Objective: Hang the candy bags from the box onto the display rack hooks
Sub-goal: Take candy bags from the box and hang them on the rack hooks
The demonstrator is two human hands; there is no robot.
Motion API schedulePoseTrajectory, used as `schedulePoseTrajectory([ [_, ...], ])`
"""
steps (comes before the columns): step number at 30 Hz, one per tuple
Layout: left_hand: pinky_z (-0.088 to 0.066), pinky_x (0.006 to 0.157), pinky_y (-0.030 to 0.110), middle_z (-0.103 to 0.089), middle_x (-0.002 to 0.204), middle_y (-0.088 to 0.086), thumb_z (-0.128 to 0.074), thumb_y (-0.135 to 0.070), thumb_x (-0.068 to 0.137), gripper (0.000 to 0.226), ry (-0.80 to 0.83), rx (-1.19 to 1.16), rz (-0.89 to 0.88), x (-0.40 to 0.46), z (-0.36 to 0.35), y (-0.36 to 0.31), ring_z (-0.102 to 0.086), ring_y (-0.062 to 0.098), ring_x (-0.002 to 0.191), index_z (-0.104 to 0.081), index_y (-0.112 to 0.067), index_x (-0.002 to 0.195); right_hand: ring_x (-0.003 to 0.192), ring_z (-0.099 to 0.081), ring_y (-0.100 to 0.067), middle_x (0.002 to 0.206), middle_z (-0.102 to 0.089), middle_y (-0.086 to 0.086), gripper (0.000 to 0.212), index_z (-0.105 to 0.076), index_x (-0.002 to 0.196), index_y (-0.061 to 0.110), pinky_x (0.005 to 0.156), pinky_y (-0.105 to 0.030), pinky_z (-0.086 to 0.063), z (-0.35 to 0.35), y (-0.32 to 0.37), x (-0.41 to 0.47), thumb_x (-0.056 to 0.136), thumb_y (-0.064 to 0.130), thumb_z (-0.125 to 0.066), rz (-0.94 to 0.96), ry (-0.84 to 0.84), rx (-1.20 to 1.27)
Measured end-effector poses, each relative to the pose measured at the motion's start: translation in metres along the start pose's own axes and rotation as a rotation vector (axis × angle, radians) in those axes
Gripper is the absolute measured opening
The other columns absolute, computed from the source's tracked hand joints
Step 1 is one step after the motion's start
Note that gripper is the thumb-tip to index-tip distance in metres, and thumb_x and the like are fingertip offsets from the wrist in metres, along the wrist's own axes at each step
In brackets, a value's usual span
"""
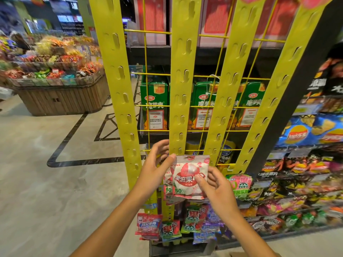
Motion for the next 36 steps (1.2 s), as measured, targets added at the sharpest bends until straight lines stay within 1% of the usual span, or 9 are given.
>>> schedulePoseTrajectory([
  [7, -0.055, 0.092, 0.029, -0.070, 0.114, -0.015, -0.061, -0.029, 0.097, 0.025, 0.054, 0.030, -0.006, 0.005, -0.004, -0.004, -0.064, 0.003, 0.110, -0.063, -0.027, 0.122, 0.106, -0.069, -0.002, 0.114, -0.072, 0.018, 0.028, -0.064, 0.120, 0.030, 0.087, -0.021, -0.057, -0.001, 0.006, 0.005, 0.093, 0.024, -0.068, 0.024, 0.008, 0.014],
  [11, -0.061, 0.077, 0.030, -0.074, 0.112, -0.005, -0.057, -0.026, 0.099, 0.023, 0.087, -0.070, 0.069, 0.002, -0.004, -0.001, -0.071, 0.014, 0.104, -0.061, -0.021, 0.122, 0.106, -0.069, -0.003, 0.114, -0.073, 0.015, 0.026, -0.064, 0.119, 0.029, 0.086, -0.024, -0.058, -0.006, 0.013, 0.011, 0.094, 0.025, -0.068, 0.028, 0.039, 0.009],
  [17, -0.061, 0.073, 0.030, -0.075, 0.109, 0.001, -0.055, -0.016, 0.101, 0.018, 0.059, -0.057, 0.063, 0.001, -0.001, 0.003, -0.073, 0.018, 0.100, -0.062, -0.017, 0.118, 0.100, -0.072, -0.006, 0.110, -0.074, 0.012, 0.025, -0.064, 0.119, 0.029, 0.079, -0.028, -0.061, -0.012, 0.012, 0.016, 0.095, 0.024, -0.068, -0.003, 0.048, 0.018],
  [21, -0.060, 0.074, 0.027, -0.072, 0.111, -0.009, -0.059, -0.007, 0.098, 0.026, 0.054, -0.035, 0.040, -0.002, 0.002, 0.008, -0.070, 0.012, 0.104, -0.063, -0.027, 0.114, 0.101, -0.073, -0.009, 0.111, -0.075, 0.007, 0.026, -0.064, 0.119, 0.029, 0.083, -0.034, -0.061, -0.012, 0.000, 0.010, 0.093, 0.026, -0.069, -0.037, 0.042, -0.001],
  [24, -0.057, 0.077, 0.020, -0.068, 0.104, -0.032, -0.061, 0.000, 0.095, 0.038, 0.049, 0.038, 0.011, -0.005, 0.003, 0.008, -0.063, -0.008, 0.105, -0.061, -0.036, 0.107, 0.103, -0.072, -0.012, 0.114, -0.074, 0.004, 0.029, -0.064, 0.120, 0.028, 0.087, -0.040, -0.061, -0.014, -0.010, 0.003, 0.092, 0.031, -0.069, -0.068, 0.052, 0.009],
  [26, -0.055, 0.077, 0.016, -0.068, 0.101, -0.034, -0.063, 0.002, 0.094, 0.040, 0.041, 0.048, 0.008, -0.007, 0.003, 0.012, -0.062, -0.012, 0.103, -0.060, -0.037, 0.106, 0.102, -0.072, -0.008, 0.114, -0.074, 0.004, 0.026, -0.062, 0.118, 0.031, 0.085, -0.032, -0.061, -0.017, -0.012, -0.001, 0.092, 0.030, -0.069, -0.076, 0.048, 0.003],
  [29, -0.053, 0.078, 0.013, -0.070, 0.108, -0.021, -0.065, 0.000, 0.093, 0.038, 0.020, 0.043, -0.014, -0.010, 0.005, 0.014, -0.063, -0.007, 0.105, -0.063, -0.034, 0.109, 0.097, -0.070, 0.003, 0.112, -0.072, 0.009, 0.026, -0.058, 0.113, 0.036, 0.078, -0.017, -0.056, -0.022, -0.009, -0.006, 0.093, 0.027, -0.069, -0.073, 0.011, -0.021],
  [32, -0.051, 0.082, 0.009, -0.067, 0.112, -0.020, -0.064, 0.000, 0.094, 0.041, 0.014, 0.052, -0.026, -0.015, 0.006, 0.019, -0.061, -0.012, 0.106, -0.060, -0.037, 0.112, 0.091, -0.071, 0.000, 0.113, -0.068, 0.009, 0.033, -0.052, 0.115, 0.033, 0.073, -0.019, -0.057, -0.027, -0.007, -0.014, 0.091, 0.025, -0.073, -0.077, -0.065, -0.048],
  [36, -0.047, 0.104, 0.022, -0.057, 0.140, -0.014, -0.067, -0.002, 0.093, 0.061, -0.016, 0.055, -0.057, -0.030, 0.015, 0.035, -0.052, 0.001, 0.130, -0.046, -0.028, 0.144, 0.105, -0.064, 0.005, 0.120, -0.062, 0.015, 0.040, -0.050, 0.115, 0.037, 0.081, -0.017, -0.056, -0.026, -0.014, -0.031, 0.088, 0.025, -0.076, -0.041, -0.134, -0.196],
])
Point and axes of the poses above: each hand's wrist, its own x-axis towards the middle knuckle, its own z-axis out of the back of the hand, y = z × x, the point moved 3 cm from there along x, towards the middle knuckle
